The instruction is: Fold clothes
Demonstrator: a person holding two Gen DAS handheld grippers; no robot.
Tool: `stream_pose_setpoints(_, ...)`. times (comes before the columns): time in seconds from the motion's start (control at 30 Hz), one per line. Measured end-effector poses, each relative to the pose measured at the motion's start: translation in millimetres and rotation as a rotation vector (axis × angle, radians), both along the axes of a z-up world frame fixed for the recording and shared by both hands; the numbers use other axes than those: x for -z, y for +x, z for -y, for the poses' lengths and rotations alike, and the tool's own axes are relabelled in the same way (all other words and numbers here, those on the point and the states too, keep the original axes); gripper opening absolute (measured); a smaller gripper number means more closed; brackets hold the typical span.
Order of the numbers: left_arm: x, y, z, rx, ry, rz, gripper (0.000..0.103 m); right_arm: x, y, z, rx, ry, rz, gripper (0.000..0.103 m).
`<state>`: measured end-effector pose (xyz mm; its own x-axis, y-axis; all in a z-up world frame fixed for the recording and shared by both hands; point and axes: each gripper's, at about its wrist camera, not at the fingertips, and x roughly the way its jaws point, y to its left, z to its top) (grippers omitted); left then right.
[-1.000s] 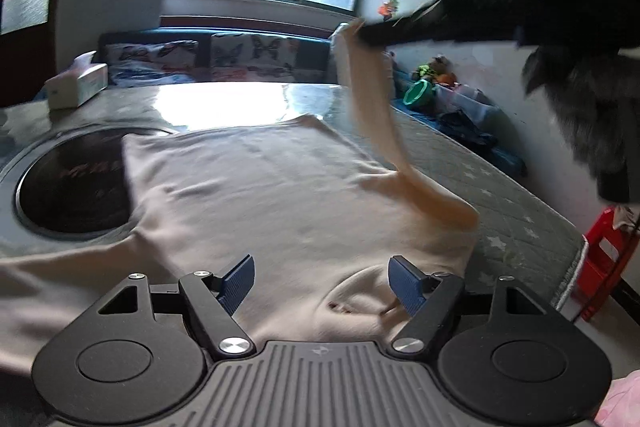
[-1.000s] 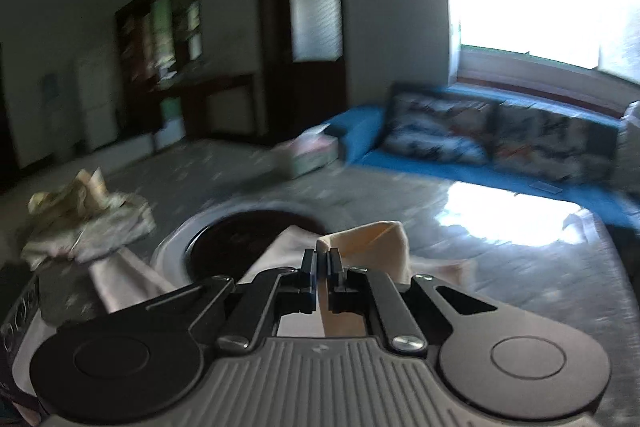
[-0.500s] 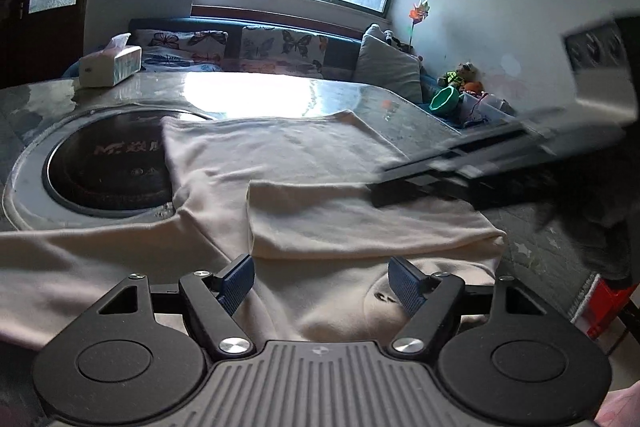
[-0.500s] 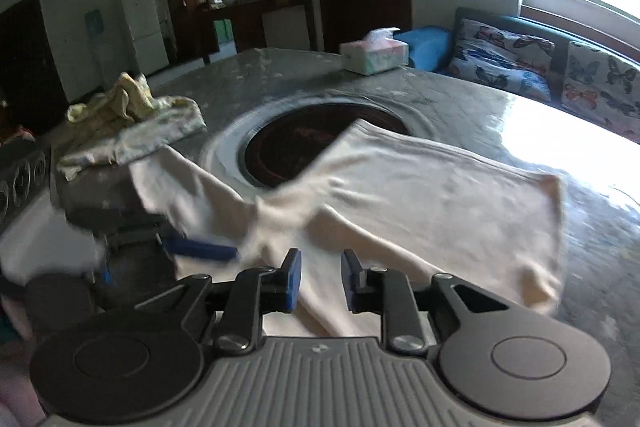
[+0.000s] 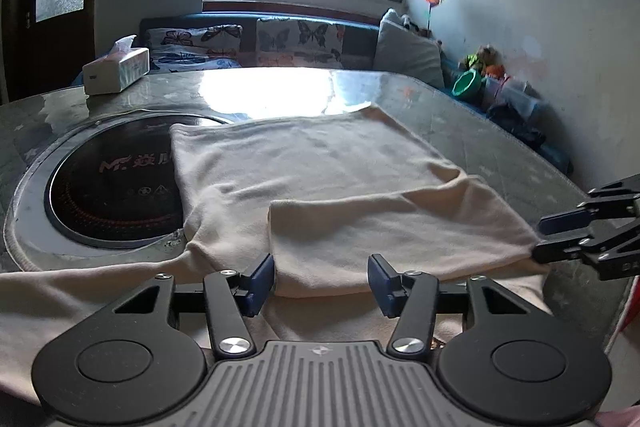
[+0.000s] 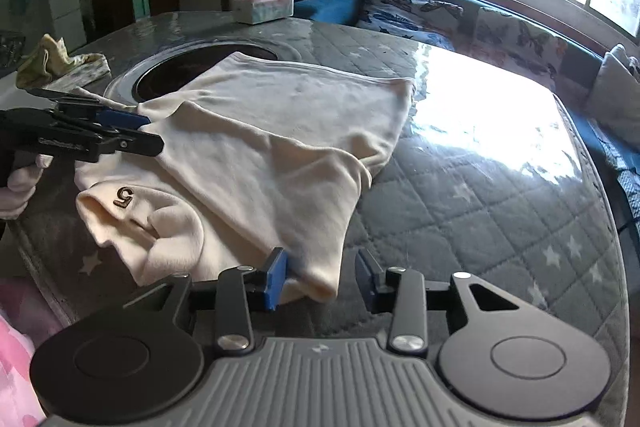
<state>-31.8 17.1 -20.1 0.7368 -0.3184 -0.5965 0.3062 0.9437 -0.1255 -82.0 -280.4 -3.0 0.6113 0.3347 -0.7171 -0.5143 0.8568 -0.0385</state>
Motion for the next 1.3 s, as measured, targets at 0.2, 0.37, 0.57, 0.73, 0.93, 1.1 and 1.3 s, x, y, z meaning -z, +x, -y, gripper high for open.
stream_pose_setpoints(0.2,1.8,0.5,4.5,-0.018,0.038,0.012,0.040,6.5,-2.1,0.9,0.011,0.031,0.010,0.039)
stream_pose_setpoints(0.37,-11.0,4.8,3.5,-0.021,0.049,0.030,0.005,7.6,-4.6,0.8,0.009,0.042,0.029,0.040)
stream_pose_setpoints(0.57,-54.1,7.8,18.2,0.021,0.049,0.141,0.003,8.6,-8.5,-4.3,0.000,0.051,0.062,0.053)
stream_pose_setpoints(0.73,-89.3,10.4,35.4,0.069,0.021,0.221,0.003,13.5,-5.5,-10.7,0.016,0.071,0.075,0.053)
stream_pose_setpoints(0.93,-95.8,8.2,45.1,0.116,0.051,0.216,0.007,15.4,-9.1,-9.8,0.036,0.072,0.090,0.053)
stream_pose_setpoints(1.1,-52.6,8.0,29.7,0.027,0.114,0.086,0.018,16.2,-12.6,5.8,0.058,0.118,0.060,0.038)
stream_pose_setpoints(1.3,-15.9,6.6,18.9,-0.072,0.168,0.034,0.046,15.2,-14.4,12.1,0.077,0.151,0.053,0.026)
